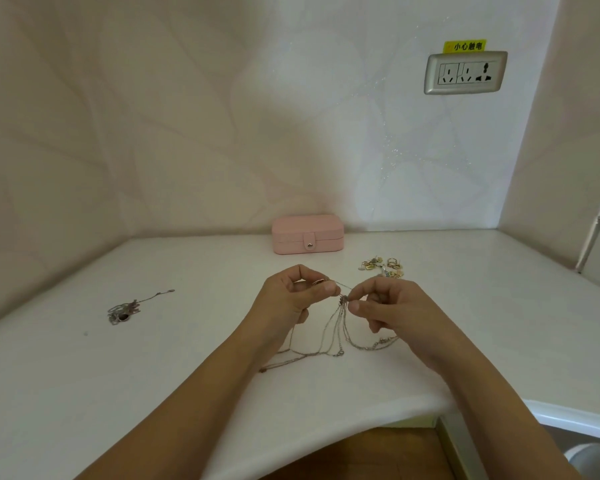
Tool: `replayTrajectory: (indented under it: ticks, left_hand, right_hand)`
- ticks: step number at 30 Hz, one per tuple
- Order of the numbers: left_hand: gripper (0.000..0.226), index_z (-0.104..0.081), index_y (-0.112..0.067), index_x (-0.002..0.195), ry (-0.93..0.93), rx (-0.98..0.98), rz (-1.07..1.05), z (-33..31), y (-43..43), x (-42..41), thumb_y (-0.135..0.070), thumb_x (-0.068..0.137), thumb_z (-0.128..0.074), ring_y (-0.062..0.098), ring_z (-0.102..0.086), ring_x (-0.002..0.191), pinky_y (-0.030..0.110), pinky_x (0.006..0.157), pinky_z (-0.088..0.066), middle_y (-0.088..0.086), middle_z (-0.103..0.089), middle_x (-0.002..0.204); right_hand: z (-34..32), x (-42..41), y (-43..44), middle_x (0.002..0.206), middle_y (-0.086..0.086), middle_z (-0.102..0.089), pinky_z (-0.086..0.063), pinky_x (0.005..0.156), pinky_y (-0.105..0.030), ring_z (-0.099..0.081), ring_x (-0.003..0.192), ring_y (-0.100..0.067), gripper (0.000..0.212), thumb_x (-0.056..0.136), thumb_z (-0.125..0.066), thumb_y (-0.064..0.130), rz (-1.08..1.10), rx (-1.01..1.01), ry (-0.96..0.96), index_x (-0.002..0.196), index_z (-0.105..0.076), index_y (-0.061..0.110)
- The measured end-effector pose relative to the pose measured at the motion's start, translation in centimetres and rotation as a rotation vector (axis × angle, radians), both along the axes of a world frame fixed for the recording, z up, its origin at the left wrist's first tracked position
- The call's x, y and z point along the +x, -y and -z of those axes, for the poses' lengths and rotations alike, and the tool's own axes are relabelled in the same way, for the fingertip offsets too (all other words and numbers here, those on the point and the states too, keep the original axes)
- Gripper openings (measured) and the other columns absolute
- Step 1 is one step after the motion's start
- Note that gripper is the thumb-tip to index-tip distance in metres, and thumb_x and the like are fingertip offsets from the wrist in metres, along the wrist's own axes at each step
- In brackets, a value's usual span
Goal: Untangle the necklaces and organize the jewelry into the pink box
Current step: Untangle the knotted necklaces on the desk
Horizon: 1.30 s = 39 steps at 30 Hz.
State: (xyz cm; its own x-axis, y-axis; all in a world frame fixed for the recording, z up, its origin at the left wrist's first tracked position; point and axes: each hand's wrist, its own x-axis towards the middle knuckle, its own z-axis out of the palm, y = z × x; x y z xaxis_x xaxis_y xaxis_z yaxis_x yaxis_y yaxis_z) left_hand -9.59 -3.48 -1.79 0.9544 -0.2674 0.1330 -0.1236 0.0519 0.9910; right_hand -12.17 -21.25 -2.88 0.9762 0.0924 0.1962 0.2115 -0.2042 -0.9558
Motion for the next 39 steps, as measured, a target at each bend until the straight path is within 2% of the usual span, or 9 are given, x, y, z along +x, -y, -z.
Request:
replayTrajectory:
  ticks: [7, 12, 17, 20, 24, 29, 32, 37, 39]
  left_hand:
    - [0.011, -0.055, -0.013, 0.082, 0.002, 0.026, 0.066, -0.1, 0.2, -0.1, -0.011, 0.086, -0.065, -0.002, -0.045, 0.045, 0.014, 0.045, -0.027, -0.003, -0.07, 0.077]
    - [0.012, -0.053, -0.011, 0.082, -0.005, 0.031, 0.101, -0.2, 0.3, -0.3, -0.006, 0.087, -0.063, -0.003, -0.045, 0.044, 0.012, 0.044, -0.027, -0.012, -0.062, 0.058]
    - [0.019, -0.055, -0.016, 0.078, -0.048, 0.02, 0.119, 0.4, 0.3, 0.2, 0.0, 0.083, -0.065, 0.001, -0.039, 0.048, 0.015, 0.045, -0.027, -0.003, -0.064, 0.077]
    - [0.018, -0.06, -0.017, 0.081, -0.045, 0.032, 0.145, 0.5, 0.3, 0.1, -0.004, 0.071, -0.07, 0.002, -0.047, 0.053, 0.014, 0.045, -0.03, -0.005, -0.062, 0.074]
    - [0.025, -0.07, -0.022, 0.083, 0.008, 0.087, 0.151, 0.5, 0.2, 0.0, 0.003, 0.079, -0.068, 0.004, -0.045, 0.056, 0.014, 0.045, -0.027, -0.006, -0.057, 0.072]
    - [0.018, -0.071, -0.02, 0.078, 0.045, 0.096, 0.096, 0.4, 0.3, -0.1, -0.002, 0.082, -0.067, 0.004, -0.037, 0.047, 0.016, 0.045, -0.026, -0.006, -0.054, 0.065]
    - [0.008, -0.073, -0.02, 0.085, 0.075, 0.126, 0.102, 0.3, 0.3, -0.2, -0.014, 0.08, -0.073, 0.008, -0.031, 0.051, 0.018, 0.046, -0.023, -0.002, -0.049, 0.065]
    - [0.008, -0.076, -0.018, 0.083, 0.157, 0.123, -0.003, 0.5, 0.5, -0.3, -0.021, 0.075, -0.078, 0.009, -0.024, 0.046, 0.013, 0.047, -0.028, -0.006, -0.033, 0.048]
    - [0.009, -0.078, -0.014, 0.083, 0.188, 0.078, -0.029, 0.6, 0.5, -0.2, -0.02, 0.076, -0.077, 0.008, -0.039, 0.046, 0.009, 0.053, -0.035, -0.006, -0.05, 0.049]
  right_hand:
    - [-1.4, -0.4, 0.6, 0.052, 0.0, -0.037, -0.034, 0.055, -0.015, -0.043, 0.051, -0.012, 0.004, 0.076, -0.077, 0.019, 0.006, -0.122, 0.042, 0.079, -0.076, 0.022]
    - [-1.5, -0.6, 0.5, 0.046, 0.003, -0.039, -0.036, 0.051, -0.014, -0.043, 0.047, -0.01, 0.007, 0.075, -0.079, 0.016, 0.052, -0.107, 0.08, 0.079, -0.077, 0.022]
    - [-1.8, -0.8, 0.1, 0.045, 0.0, -0.043, -0.034, 0.048, -0.012, -0.047, 0.044, -0.01, 0.007, 0.076, -0.078, 0.014, 0.081, -0.168, 0.122, 0.077, -0.076, 0.021]
    - [-1.9, -0.8, -0.1, 0.048, -0.003, -0.048, -0.039, 0.051, -0.013, -0.054, 0.047, -0.009, 0.007, 0.076, -0.077, 0.012, 0.084, -0.164, 0.146, 0.076, -0.075, 0.019]
    - [-1.8, -0.8, -0.2, 0.05, -0.004, -0.053, -0.047, 0.056, -0.015, -0.059, 0.051, -0.011, 0.006, 0.076, -0.075, 0.003, 0.07, -0.067, 0.151, 0.077, -0.073, 0.009]
    - [-1.7, -0.7, -0.5, 0.051, -0.009, -0.049, -0.037, 0.05, -0.016, -0.048, 0.045, -0.015, 0.01, 0.08, -0.069, 0.002, 0.124, 0.096, 0.139, 0.073, -0.067, 0.01]
    - [-1.5, -0.5, -0.9, 0.049, -0.008, -0.048, -0.034, 0.051, -0.023, -0.041, 0.042, -0.018, 0.015, 0.082, -0.067, 0.009, 0.137, 0.078, 0.115, 0.071, -0.066, 0.018]
    - [-1.6, -0.7, -1.5, 0.046, -0.006, -0.045, -0.028, 0.04, -0.018, -0.034, 0.035, -0.013, 0.01, 0.085, -0.064, 0.012, 0.148, 0.002, 0.126, 0.078, -0.068, 0.018]
    - [-1.6, -0.6, -1.6, 0.041, -0.003, -0.042, -0.03, 0.041, -0.019, -0.034, 0.033, -0.013, 0.009, 0.087, -0.064, 0.014, 0.174, -0.009, 0.132, 0.079, -0.067, 0.017]
